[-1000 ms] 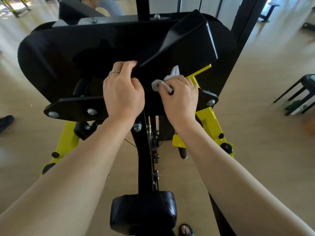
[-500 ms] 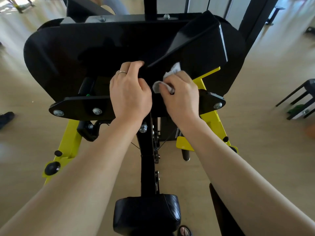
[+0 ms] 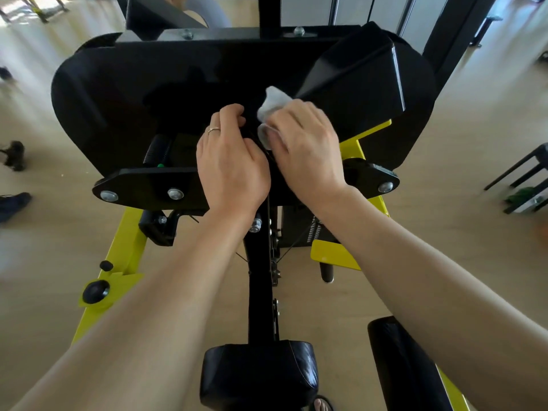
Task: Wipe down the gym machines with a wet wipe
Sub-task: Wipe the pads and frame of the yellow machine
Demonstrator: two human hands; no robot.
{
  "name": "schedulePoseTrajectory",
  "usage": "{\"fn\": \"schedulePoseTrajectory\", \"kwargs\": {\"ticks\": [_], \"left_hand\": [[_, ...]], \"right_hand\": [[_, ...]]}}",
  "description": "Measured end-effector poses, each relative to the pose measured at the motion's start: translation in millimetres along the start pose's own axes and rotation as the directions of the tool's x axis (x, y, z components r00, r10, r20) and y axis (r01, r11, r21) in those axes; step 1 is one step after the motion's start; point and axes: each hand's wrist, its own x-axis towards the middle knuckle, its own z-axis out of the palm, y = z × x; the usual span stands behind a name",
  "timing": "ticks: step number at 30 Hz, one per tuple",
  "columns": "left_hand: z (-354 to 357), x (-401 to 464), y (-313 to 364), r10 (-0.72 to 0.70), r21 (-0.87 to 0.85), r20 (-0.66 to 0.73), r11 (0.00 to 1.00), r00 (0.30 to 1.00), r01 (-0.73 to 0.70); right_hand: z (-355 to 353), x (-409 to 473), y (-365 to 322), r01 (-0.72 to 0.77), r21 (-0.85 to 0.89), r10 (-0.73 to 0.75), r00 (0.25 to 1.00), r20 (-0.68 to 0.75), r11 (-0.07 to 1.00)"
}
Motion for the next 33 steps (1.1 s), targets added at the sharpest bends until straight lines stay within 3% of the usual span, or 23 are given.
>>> {"fn": "schedulePoseTrajectory", "kwargs": {"ticks": [4,8,14,18,21,24,29,33], "left_hand": [[1,-2,-2,0.022,-0.05,-0.051,0.998,0.998,-0.024],[1,-2,-4,0.015,-0.047,-0.056,0.999,0.998,-0.017],[1,-2,-4,-0.009,-0.021,-0.035,1.0,0.999,0.009],[1,-2,-3,0.015,-0.012,-0.032,1.0,0.999,-0.015],[1,-3,-3,0.037,-0.011,-0.03,0.999,0.999,-0.038],[1,-3,-4,0.047,-0.001,-0.027,0.999,0.999,-0.047],[1,-3,-3,0.05,0.013,-0.025,0.999,0.998,-0.05],[0,-3,-3,0.048,0.018,-0.02,0.999,0.999,-0.047]], "right_hand": [[3,11,-8,0.206,-0.066,-0.193,0.967,0.167,0.976],[-5,13,2,0.238,-0.098,-0.213,0.954,0.213,0.966],[-65,-9,55,-0.033,-0.08,0.042,0.993,0.114,0.996],[-71,-11,55,-0.14,-0.1,0.155,0.974,0.164,0.985],[-65,-2,37,-0.157,-0.102,0.183,0.916,0.356,0.982],[-53,1,21,-0.163,-0.215,0.257,0.799,0.543,0.963],[-40,5,8,-0.384,-0.141,0.392,0.724,0.567,0.912],[-39,-5,11,-0.455,-0.02,0.391,0.742,0.545,0.89]]}}
